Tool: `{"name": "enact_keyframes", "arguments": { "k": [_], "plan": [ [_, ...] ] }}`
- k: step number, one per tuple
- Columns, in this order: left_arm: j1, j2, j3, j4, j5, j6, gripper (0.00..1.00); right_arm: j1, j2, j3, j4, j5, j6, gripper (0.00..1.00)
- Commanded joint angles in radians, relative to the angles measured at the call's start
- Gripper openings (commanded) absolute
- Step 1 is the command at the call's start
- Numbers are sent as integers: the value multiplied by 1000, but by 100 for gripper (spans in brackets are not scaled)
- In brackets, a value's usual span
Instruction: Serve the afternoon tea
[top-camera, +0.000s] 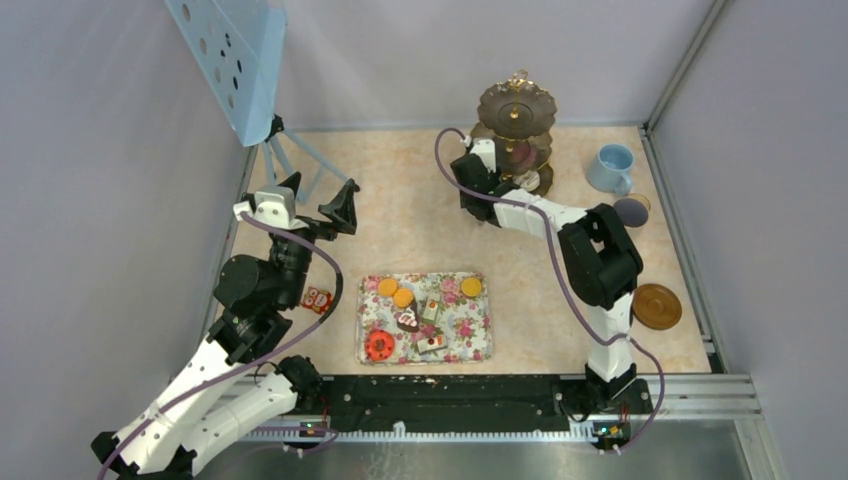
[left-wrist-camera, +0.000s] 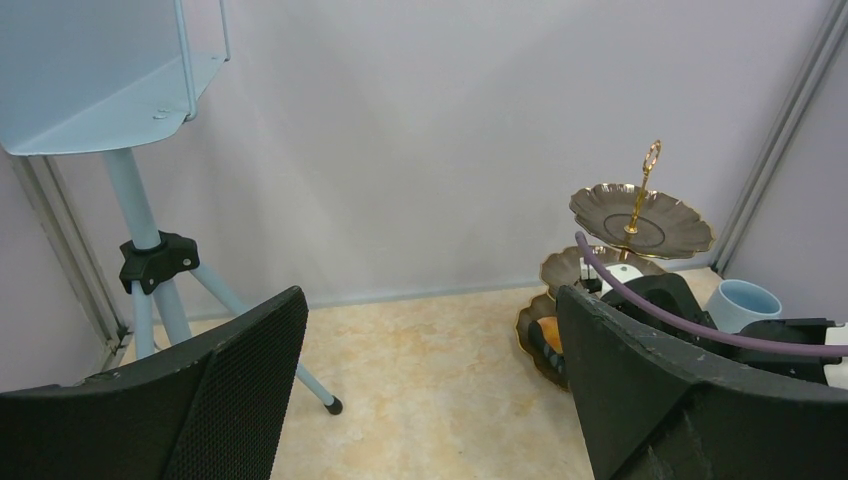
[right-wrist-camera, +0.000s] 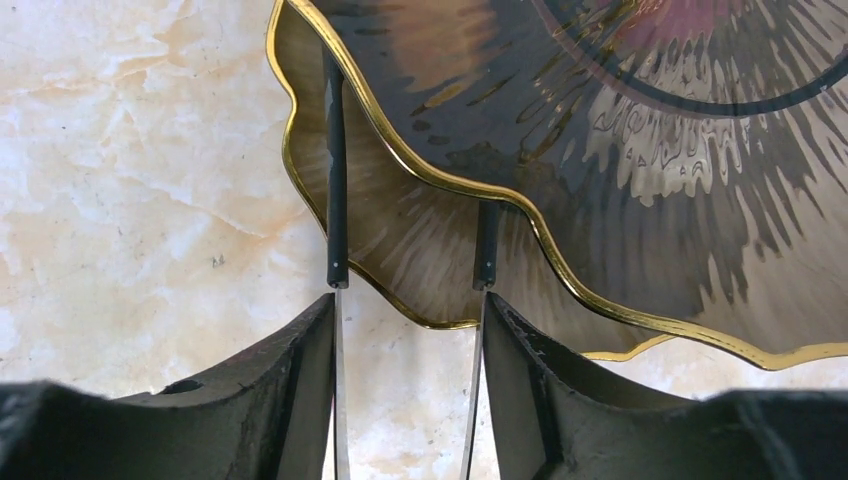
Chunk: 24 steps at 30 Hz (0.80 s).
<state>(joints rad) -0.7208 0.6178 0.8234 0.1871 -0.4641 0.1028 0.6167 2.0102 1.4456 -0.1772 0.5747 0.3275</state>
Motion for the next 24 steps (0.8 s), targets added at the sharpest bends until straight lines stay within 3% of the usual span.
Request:
{"name": "enact_keyframes", "arguments": {
  "k": [1, 9, 20, 22, 24],
  "plan": [
    [3, -4, -7, 35, 13, -8, 99, -6, -25, 44, 36, -15, -7, 51],
    [3, -5, -6, 34, 17, -9, 99, -6, -175, -15, -43, -118, 20, 53],
    [4, -1, -5, 31, 25, -17, 99, -5, -500, -259, -223, -359, -10, 49],
    [4, 0, -4, 29, 22, -13, 99, -3, -559, -302, -235, -444, -63, 49],
    [4, -1, -3, 30, 15, -9, 99, 19, -613, -332, -242, -623, -151, 48]
  ]
}}
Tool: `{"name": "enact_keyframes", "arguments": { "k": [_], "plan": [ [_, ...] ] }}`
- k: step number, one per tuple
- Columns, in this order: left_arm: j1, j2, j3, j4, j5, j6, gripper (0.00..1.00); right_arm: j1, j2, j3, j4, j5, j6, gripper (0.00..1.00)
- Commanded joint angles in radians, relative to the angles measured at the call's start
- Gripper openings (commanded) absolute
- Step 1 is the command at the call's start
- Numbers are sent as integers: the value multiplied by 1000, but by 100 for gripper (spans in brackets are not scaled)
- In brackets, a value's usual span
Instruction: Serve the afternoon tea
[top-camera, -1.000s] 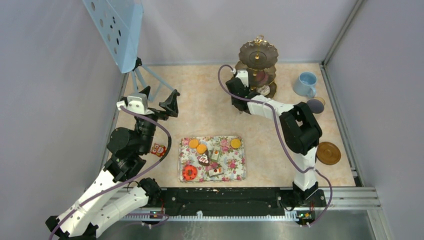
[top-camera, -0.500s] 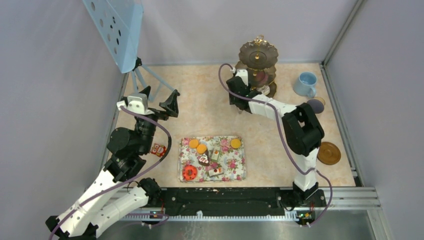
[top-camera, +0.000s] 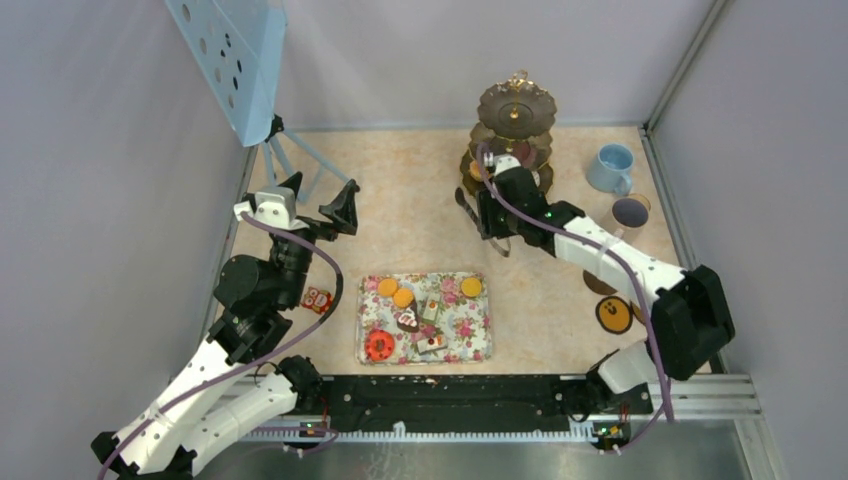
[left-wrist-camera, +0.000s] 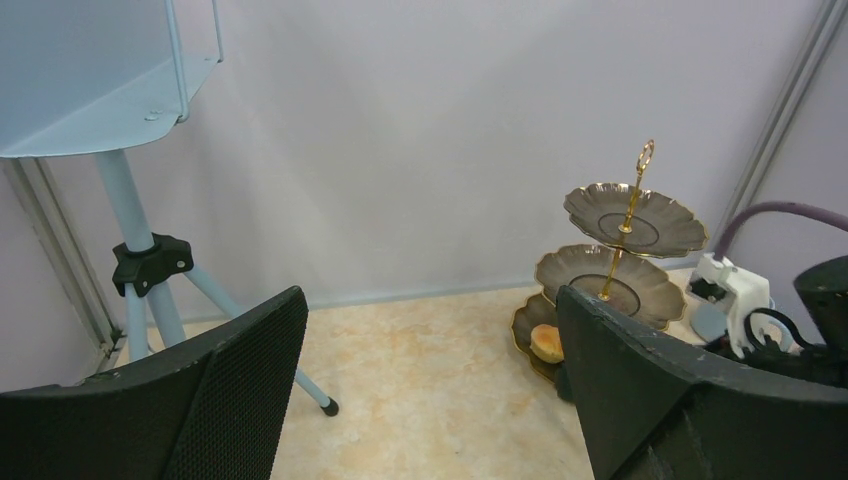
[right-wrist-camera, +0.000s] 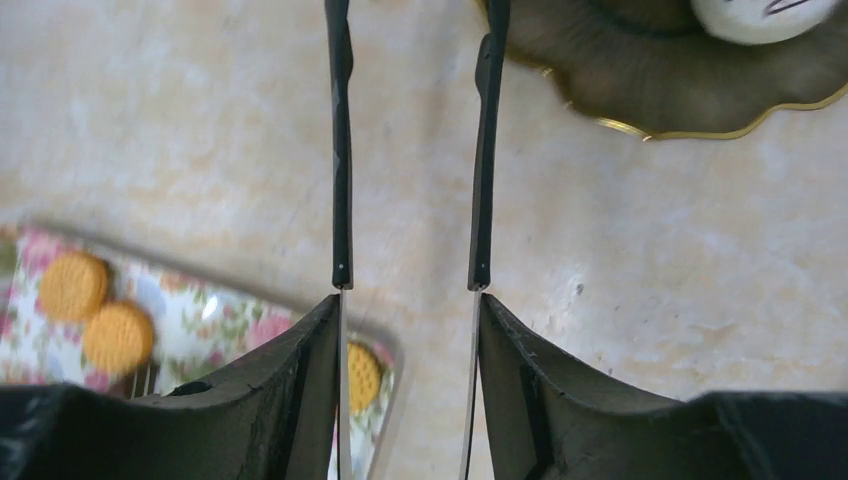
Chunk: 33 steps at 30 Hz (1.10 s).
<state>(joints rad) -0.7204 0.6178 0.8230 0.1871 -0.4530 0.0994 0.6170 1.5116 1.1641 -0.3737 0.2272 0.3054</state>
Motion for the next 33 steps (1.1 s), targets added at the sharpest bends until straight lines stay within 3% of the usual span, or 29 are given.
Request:
{"name": "enact_keyframes", "arguments": {
  "k": [1, 3, 7, 16, 21, 33],
  "plan": [
    [4, -1, -4, 31, 2, -5, 99, 48, -141, -62, -59, -324, -180, 47],
    [4, 0, -5, 30, -1, -3, 99, 156, -183, -67, -109, -374, -281, 48],
    [6, 6, -3, 31, -9, 1, 99, 341, -211, -65, -144, -418, -299, 49],
    [7, -3, -11, 40, -36, 6, 99, 665, -142, -15, -230, -234, -395, 52],
    [8, -6, -10, 40, -35, 5, 99, 730, -90, 17, -238, -164, -456, 53],
    [8, -3, -11, 40, -30, 5, 99, 733, 11, 59, -188, -221, -489, 54]
  ]
}}
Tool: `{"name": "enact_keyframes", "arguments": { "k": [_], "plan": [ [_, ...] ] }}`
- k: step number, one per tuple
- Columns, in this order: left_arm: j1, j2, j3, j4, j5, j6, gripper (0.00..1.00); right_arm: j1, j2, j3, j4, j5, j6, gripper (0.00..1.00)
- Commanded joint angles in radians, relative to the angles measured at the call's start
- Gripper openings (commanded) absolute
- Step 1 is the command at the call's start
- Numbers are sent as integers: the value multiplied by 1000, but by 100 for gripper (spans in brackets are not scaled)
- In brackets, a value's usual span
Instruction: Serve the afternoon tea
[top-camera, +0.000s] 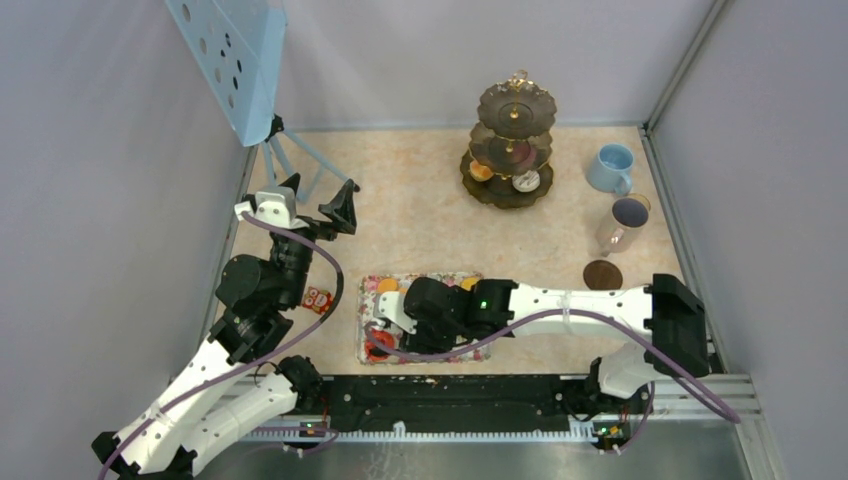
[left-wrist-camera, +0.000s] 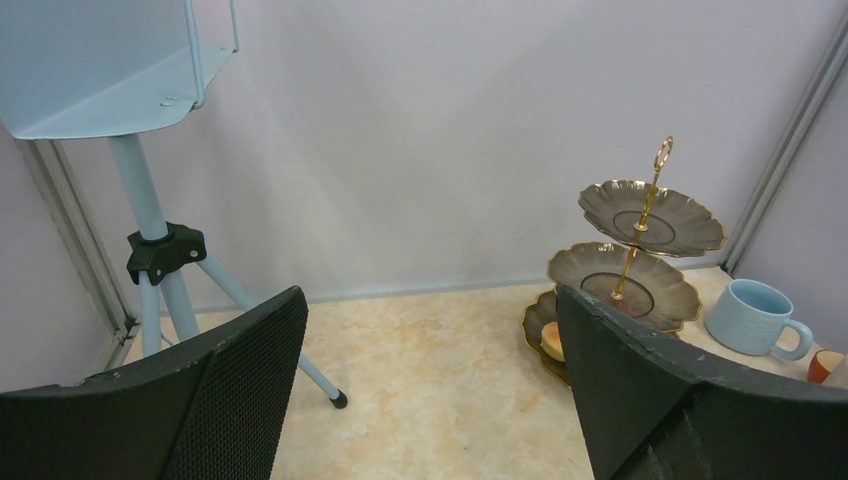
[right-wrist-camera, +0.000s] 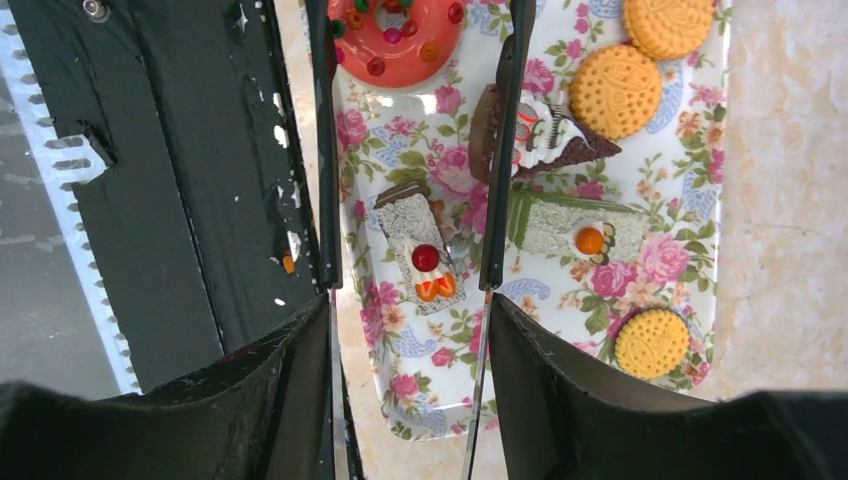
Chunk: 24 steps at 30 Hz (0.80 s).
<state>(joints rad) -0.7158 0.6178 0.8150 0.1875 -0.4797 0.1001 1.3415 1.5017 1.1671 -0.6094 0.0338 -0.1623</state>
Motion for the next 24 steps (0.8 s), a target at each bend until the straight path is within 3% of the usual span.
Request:
{"name": "enact_keyframes", "arguments": {
  "k": [1, 24],
  "plan": [
    [3, -3, -3, 40, -4, 3, 99, 8, 26, 60, 50, -29, -21, 54],
    [4, -4, -3, 38, 3, 1, 99, 9, 114, 69, 72, -76, -10, 53]
  ]
}}
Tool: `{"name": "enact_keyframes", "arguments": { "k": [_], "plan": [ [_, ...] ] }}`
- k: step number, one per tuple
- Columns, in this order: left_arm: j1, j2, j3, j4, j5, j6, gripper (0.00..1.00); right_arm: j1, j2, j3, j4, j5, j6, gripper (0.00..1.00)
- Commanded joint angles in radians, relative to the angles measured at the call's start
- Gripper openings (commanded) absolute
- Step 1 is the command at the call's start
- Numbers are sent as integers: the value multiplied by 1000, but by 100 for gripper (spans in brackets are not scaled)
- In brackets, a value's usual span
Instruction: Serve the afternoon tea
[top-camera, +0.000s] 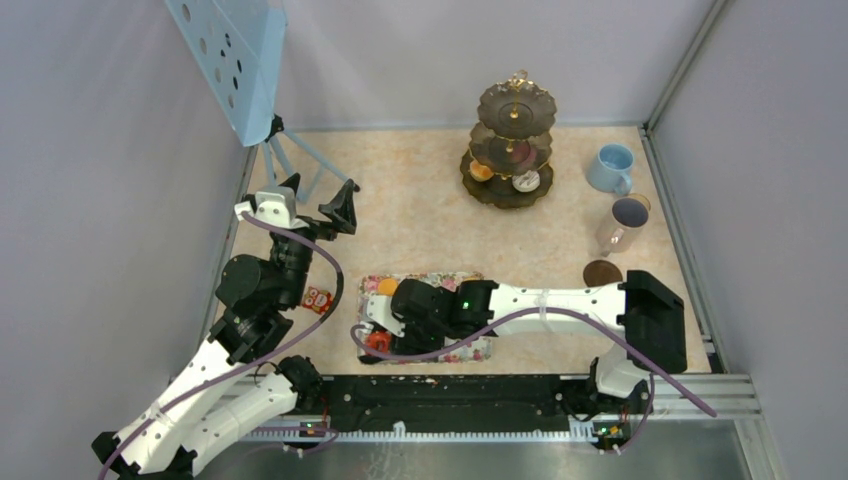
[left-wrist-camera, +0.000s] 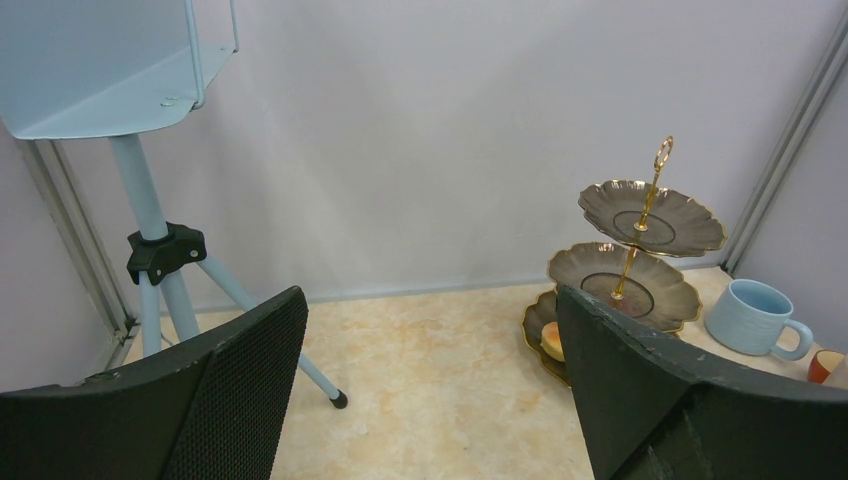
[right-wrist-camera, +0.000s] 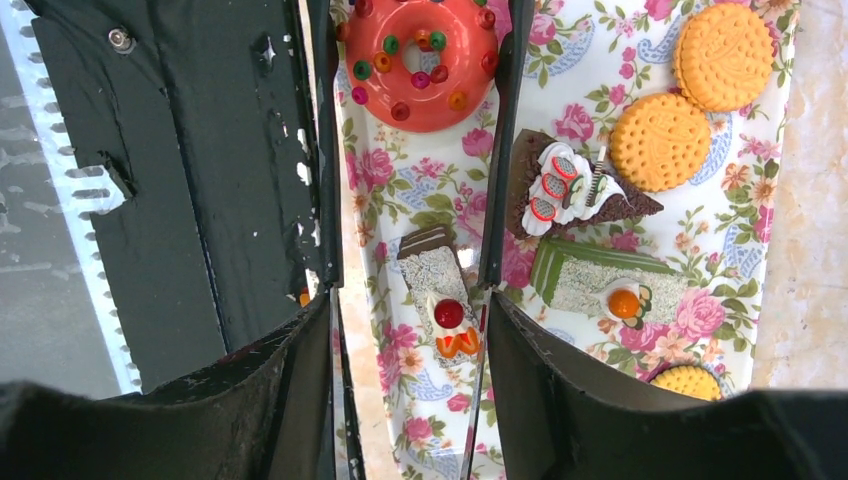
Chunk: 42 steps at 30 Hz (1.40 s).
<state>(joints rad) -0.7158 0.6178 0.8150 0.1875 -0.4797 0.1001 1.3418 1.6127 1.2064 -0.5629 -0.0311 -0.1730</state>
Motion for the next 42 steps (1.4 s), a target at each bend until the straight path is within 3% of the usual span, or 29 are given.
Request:
{"name": "enact_keyframes", "arguments": {
  "k": [1, 10, 17, 25, 29, 32, 37, 42],
  "plan": [
    [4, -4, -2, 38, 4, 2, 99, 9, 3, 28, 25, -9, 2, 52],
    [4, -3, -3, 38, 7, 1, 99, 9, 1, 25, 20, 28, 27, 46],
    [3, -1, -3, 38, 6, -1, 99, 14, -69, 31, 59, 132, 59, 24],
    [4, -1, -3, 37, 5, -6, 99, -10, -283, -70, 174, 311, 151, 16],
    [4, 0, -2, 35, 12, -9, 99, -153, -374, -132, 218, 346, 273, 12],
    [3, -3, 0, 34, 15, -13, 99, -340, -387, -160, 178, 357, 371, 11],
    [4, -5, 0, 32, 25, -20, 99, -590, -329, -123, 147, 295, 469, 12],
    [3, -3, -1, 32, 24, -21, 99, -715, -209, -13, 137, 242, 476, 13]
  ]
}}
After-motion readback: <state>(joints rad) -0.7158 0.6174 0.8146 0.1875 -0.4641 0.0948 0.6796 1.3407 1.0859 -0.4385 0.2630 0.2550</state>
